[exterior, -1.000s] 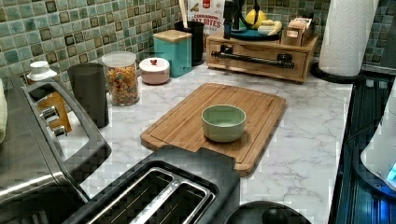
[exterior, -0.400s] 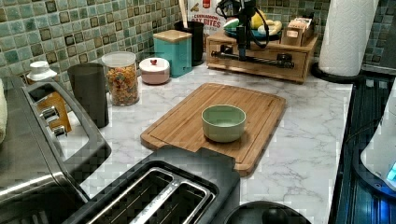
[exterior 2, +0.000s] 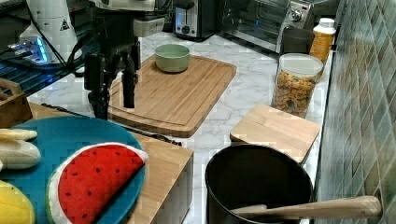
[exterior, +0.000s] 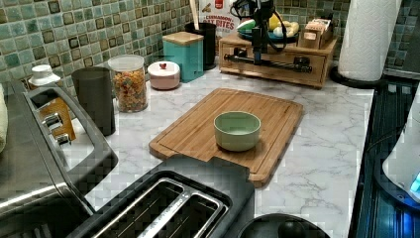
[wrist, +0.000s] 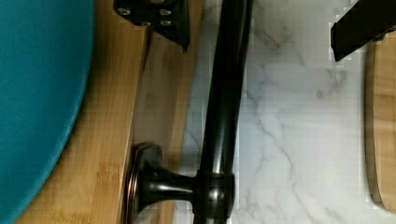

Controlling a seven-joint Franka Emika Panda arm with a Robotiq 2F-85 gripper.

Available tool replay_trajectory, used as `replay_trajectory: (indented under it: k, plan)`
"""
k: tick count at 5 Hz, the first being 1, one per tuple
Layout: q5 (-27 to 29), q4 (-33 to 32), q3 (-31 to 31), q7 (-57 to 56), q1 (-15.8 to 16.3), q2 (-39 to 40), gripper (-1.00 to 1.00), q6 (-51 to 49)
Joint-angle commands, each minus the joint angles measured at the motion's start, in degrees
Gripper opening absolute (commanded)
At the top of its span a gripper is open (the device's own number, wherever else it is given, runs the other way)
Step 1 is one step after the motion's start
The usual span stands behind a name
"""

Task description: Open the drawer.

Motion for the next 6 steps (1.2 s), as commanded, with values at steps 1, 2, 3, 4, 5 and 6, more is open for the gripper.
replay_trajectory:
  k: [1, 2, 3, 4, 5, 6]
  plan:
    - [-2.1, -4.6, -2.2, 10.5, 1.0, -3.0, 1.00, 8.3]
    - [0.4, -4.8, -0.6, 9.0, -1.1, -1.7, 1.00, 10.0]
    - [0.1, -6.8, -1.2, 12.1, -0.2, -1.5, 1.00, 12.1]
    - [0.6, -6.9, -1.3, 11.7, -1.1, 0.9, 1.00, 15.0]
    - [0.4, -8.0, -2.1, 12.2, -1.3, 3.2, 1.00, 20.4]
    - [4.5, -7.2, -0.2, 8.8, -3.0, 5.0, 1.00, 19.8]
